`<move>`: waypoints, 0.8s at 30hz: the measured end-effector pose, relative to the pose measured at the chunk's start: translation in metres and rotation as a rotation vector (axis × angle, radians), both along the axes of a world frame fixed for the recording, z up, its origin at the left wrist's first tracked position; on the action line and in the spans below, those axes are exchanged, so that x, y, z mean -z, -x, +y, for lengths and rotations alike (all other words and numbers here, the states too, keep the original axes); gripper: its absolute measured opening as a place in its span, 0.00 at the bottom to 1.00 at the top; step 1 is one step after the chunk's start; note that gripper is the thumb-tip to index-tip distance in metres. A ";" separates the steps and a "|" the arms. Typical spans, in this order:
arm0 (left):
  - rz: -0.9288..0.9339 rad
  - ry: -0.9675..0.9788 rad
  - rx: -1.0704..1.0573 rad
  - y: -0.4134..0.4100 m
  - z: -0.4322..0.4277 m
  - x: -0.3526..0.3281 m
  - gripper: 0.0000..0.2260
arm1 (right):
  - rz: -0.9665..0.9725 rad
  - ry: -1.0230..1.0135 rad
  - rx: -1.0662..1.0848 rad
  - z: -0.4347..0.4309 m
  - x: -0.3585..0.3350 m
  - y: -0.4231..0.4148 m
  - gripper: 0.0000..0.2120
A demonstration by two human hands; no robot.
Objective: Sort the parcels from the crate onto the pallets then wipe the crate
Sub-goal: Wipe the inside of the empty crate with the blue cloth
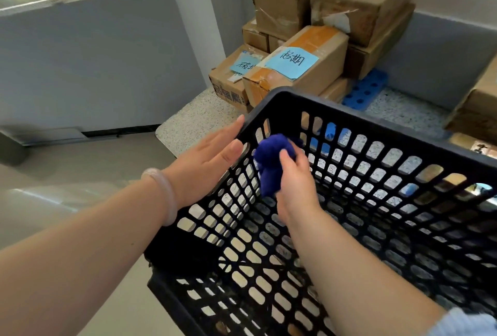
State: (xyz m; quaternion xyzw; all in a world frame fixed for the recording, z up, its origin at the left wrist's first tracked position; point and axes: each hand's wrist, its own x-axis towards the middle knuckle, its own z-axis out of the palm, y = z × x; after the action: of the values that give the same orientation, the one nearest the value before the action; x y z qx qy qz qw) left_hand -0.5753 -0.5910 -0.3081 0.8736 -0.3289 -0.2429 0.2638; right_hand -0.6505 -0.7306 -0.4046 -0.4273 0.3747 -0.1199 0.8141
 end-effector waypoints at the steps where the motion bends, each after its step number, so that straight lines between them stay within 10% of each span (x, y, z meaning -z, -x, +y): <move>1: 0.002 0.000 0.002 0.000 -0.001 0.000 0.35 | 0.015 0.068 -0.025 0.003 0.003 -0.008 0.10; 9: 0.003 -0.013 0.002 0.003 -0.002 -0.004 0.36 | 0.159 0.248 -0.016 0.012 0.045 -0.021 0.19; 14: -0.005 -0.030 0.005 0.003 -0.002 -0.005 0.37 | 0.258 0.022 -0.031 0.004 0.035 -0.019 0.16; 24: 0.065 0.071 -0.021 0.001 -0.003 -0.002 0.35 | -0.065 0.299 -0.173 0.060 -0.022 0.030 0.08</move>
State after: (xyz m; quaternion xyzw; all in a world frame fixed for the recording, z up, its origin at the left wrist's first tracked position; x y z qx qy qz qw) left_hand -0.5764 -0.5943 -0.3057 0.8588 -0.3192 -0.2566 0.3076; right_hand -0.6804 -0.6704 -0.3829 -0.5701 0.2882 -0.1176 0.7604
